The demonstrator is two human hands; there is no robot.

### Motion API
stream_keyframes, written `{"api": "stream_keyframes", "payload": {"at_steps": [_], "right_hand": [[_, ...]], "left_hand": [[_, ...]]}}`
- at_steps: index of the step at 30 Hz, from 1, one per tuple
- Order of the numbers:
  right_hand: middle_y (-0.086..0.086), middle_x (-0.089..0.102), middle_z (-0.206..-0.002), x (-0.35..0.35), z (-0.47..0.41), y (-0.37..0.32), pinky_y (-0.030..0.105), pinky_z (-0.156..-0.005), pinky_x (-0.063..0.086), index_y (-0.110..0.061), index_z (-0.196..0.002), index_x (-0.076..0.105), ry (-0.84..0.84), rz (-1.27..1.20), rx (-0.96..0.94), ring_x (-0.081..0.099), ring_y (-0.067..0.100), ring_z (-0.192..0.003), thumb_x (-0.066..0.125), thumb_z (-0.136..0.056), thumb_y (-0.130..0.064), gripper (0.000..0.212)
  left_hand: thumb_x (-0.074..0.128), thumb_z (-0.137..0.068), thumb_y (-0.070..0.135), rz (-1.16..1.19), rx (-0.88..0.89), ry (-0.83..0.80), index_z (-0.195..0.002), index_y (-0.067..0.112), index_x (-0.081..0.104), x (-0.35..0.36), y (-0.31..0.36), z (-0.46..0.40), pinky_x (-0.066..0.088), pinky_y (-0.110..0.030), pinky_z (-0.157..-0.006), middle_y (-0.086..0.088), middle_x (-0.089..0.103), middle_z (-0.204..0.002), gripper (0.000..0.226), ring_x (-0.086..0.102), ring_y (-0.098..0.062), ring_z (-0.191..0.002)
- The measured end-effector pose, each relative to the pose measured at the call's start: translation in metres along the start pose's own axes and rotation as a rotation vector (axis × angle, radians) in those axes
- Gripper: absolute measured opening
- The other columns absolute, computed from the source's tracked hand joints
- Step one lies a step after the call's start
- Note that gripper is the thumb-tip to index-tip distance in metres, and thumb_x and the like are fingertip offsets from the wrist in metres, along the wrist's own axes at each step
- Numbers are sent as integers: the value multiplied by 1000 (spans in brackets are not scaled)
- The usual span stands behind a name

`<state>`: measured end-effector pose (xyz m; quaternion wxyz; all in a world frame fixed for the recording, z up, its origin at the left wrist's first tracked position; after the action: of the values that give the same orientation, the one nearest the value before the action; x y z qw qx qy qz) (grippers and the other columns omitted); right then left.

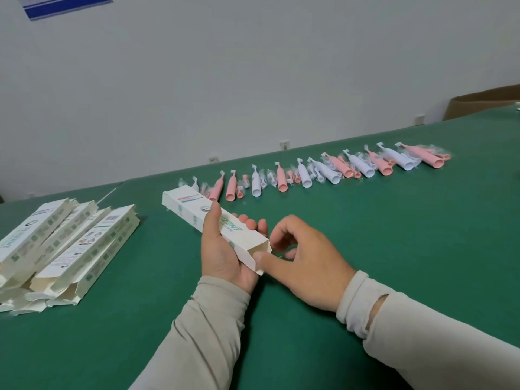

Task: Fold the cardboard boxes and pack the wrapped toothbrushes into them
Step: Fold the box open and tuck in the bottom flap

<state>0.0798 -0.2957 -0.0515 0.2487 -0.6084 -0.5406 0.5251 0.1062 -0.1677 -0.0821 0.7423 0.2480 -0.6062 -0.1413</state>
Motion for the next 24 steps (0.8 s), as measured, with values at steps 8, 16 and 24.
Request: {"api": "stream_keyframes", "payload": {"at_steps": [8,16,24], "right_hand": [[-14,66,-68,-7,-3,6,17,-53,37,-23,-74,64,26,-45,28,49,0,-47,65,-74,-30,7],[-16,70,-79,-5,2,-1,9,-51,36,-25,-76,61,32,-29,11,52,-3,-50,78,-69,-46,27],[-22,67,-69,-11,1,-4,8,-55,39,-23,-70,62,125,13,-16,56,-4,-56,80,-73,-23,18]], "left_hand": [[68,-87,47,40,27,-33,-98,9,53,2,-2,0,59,-35,-68,-3,55,-65,42,56,-16,-54],[67,-88,48,20,60,-32,-94,11,52,0,3,-2,58,-34,-70,-3,54,-65,41,55,-18,-60],[65,-88,48,-4,30,-22,-96,9,54,4,-3,2,58,-36,-81,-5,54,-72,41,51,-24,-86]]}}
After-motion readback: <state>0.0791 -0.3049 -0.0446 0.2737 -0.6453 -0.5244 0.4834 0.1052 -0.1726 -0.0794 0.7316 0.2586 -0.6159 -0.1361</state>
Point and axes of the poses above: each hand's wrist, its own z-axis away from the middle knuckle, its own x-axis out of the palm, y = z × x, the point moved 9 cm from there along -z, towards the middle knuckle
